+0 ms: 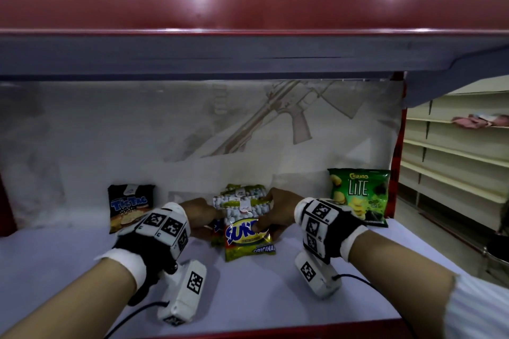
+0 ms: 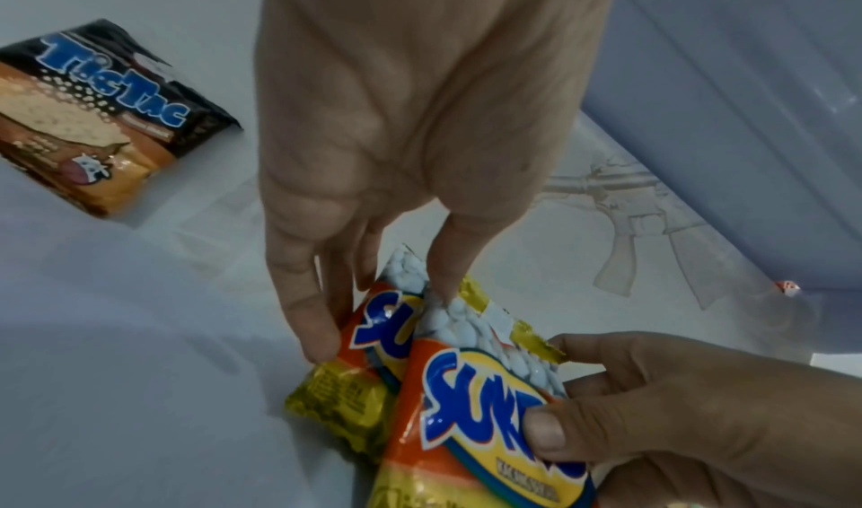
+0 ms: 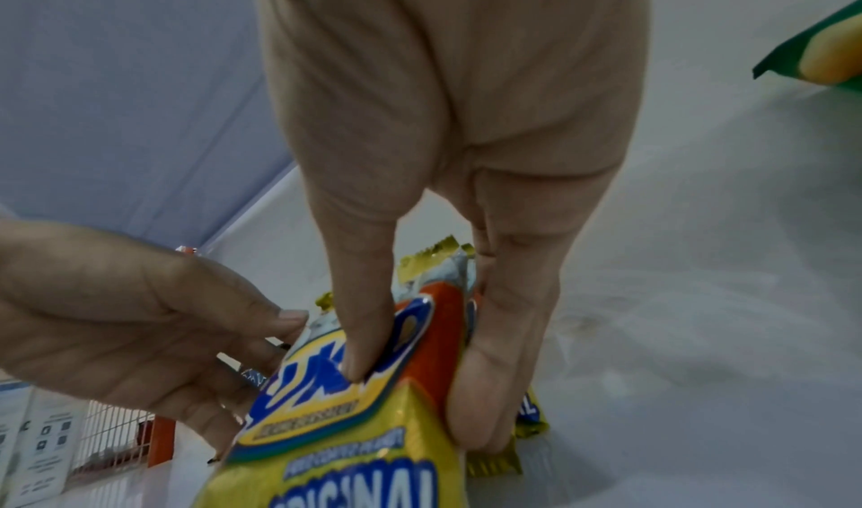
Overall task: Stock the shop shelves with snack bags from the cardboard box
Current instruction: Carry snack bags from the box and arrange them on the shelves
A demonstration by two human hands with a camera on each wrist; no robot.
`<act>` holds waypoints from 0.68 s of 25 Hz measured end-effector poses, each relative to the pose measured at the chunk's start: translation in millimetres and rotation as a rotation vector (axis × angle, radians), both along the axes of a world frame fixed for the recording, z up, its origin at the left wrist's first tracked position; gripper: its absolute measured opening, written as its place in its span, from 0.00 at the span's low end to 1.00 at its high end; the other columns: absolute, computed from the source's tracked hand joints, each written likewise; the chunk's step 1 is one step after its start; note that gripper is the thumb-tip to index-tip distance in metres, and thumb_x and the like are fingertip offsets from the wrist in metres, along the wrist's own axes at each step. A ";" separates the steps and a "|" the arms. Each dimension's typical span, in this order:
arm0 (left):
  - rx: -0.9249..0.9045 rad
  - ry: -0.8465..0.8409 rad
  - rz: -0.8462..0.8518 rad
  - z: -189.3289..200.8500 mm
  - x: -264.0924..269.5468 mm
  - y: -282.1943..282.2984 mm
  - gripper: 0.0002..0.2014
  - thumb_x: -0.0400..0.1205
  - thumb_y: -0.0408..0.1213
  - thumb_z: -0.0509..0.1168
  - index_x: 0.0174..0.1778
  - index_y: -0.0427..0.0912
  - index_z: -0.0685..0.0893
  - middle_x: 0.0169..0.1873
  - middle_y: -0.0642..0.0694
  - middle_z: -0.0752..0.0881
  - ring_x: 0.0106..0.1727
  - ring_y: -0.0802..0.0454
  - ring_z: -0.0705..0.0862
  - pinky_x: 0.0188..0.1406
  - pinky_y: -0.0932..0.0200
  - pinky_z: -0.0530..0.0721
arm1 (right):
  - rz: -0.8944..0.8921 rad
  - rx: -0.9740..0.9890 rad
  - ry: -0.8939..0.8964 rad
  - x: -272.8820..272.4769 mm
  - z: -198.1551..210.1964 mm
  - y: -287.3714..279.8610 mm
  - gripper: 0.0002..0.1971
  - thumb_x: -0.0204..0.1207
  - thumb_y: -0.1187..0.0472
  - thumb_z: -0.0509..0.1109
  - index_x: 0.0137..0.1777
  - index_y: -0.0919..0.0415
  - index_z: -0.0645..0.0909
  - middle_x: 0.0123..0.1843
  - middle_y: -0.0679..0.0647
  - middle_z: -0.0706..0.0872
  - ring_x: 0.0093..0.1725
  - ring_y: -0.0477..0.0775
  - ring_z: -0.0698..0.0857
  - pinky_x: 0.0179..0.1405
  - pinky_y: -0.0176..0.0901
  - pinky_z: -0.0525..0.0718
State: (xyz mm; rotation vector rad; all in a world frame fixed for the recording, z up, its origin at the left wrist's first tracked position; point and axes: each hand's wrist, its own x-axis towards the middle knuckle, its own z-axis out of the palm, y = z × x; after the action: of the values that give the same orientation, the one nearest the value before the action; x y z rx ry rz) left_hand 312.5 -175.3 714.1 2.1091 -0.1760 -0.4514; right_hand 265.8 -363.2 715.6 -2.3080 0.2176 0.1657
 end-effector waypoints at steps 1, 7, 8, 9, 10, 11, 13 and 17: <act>-0.001 0.004 -0.005 0.2 -3.2 2.4 0.20 0.83 0.38 0.65 0.65 0.27 0.78 0.54 0.35 0.86 0.38 0.47 0.84 0.38 0.58 0.87 | -0.004 -0.018 -0.007 0.0 -0.2 0.6 0.43 0.62 0.58 0.84 0.73 0.61 0.62 0.57 0.58 0.84 0.51 0.63 0.90 0.51 0.58 0.89; 0.016 -0.078 0.003 11.1 -20.6 16.8 0.15 0.80 0.41 0.70 0.53 0.36 0.73 0.53 0.38 0.79 0.52 0.43 0.80 0.57 0.51 0.81 | -0.031 -0.028 -0.053 -13.9 2.9 6.5 0.44 0.63 0.55 0.83 0.74 0.59 0.61 0.64 0.61 0.80 0.51 0.61 0.88 0.49 0.58 0.89; 0.013 -0.092 0.005 17.0 -24.2 20.4 0.12 0.80 0.39 0.69 0.46 0.38 0.72 0.47 0.40 0.78 0.48 0.45 0.80 0.57 0.50 0.81 | -0.046 -0.077 -0.077 -19.5 6.3 8.9 0.46 0.64 0.52 0.82 0.76 0.59 0.59 0.66 0.62 0.78 0.54 0.61 0.86 0.49 0.57 0.89; -0.002 -0.103 0.007 24.1 -28.9 24.9 0.12 0.80 0.38 0.69 0.41 0.40 0.71 0.42 0.42 0.77 0.43 0.47 0.79 0.56 0.49 0.81 | -0.066 -0.133 -0.112 -25.5 11.2 11.7 0.47 0.65 0.50 0.81 0.78 0.59 0.58 0.68 0.62 0.76 0.57 0.62 0.84 0.50 0.56 0.89; -0.033 -0.124 0.008 31.2 -33.7 30.2 0.11 0.81 0.37 0.68 0.40 0.41 0.71 0.39 0.43 0.76 0.40 0.49 0.78 0.54 0.50 0.81 | -0.083 -0.192 -0.158 -32.6 17.6 14.6 0.46 0.67 0.48 0.79 0.79 0.60 0.58 0.70 0.62 0.75 0.60 0.62 0.82 0.53 0.55 0.88; -0.073 -0.150 0.004 38.3 -39.5 34.8 0.09 0.81 0.37 0.67 0.45 0.40 0.72 0.40 0.43 0.77 0.39 0.49 0.77 0.50 0.51 0.81 | -0.099 -0.246 -0.216 -39.7 24.6 17.7 0.43 0.69 0.48 0.78 0.79 0.60 0.60 0.71 0.62 0.75 0.62 0.62 0.82 0.56 0.53 0.86; -0.166 -0.219 -0.007 51.5 -50.8 44.6 0.17 0.82 0.37 0.66 0.65 0.38 0.72 0.49 0.36 0.82 0.44 0.44 0.79 0.43 0.54 0.80 | -0.156 -0.270 -0.369 -56.2 41.5 25.6 0.31 0.72 0.49 0.76 0.72 0.59 0.71 0.67 0.60 0.81 0.62 0.61 0.83 0.61 0.51 0.83; -0.400 -0.353 0.004 64.5 -88.0 72.2 0.18 0.85 0.35 0.61 0.71 0.40 0.69 0.44 0.36 0.84 0.32 0.45 0.83 0.34 0.57 0.79 | -0.307 -0.062 -0.693 -100.5 65.8 62.8 0.06 0.72 0.57 0.75 0.46 0.55 0.82 0.43 0.54 0.87 0.44 0.56 0.85 0.50 0.52 0.87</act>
State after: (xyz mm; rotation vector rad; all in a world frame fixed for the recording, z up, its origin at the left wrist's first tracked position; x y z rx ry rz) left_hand 224.5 -103.1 778.6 1.7758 -0.4288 -0.0282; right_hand 165.3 -300.4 781.4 -2.2146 0.2142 -0.7898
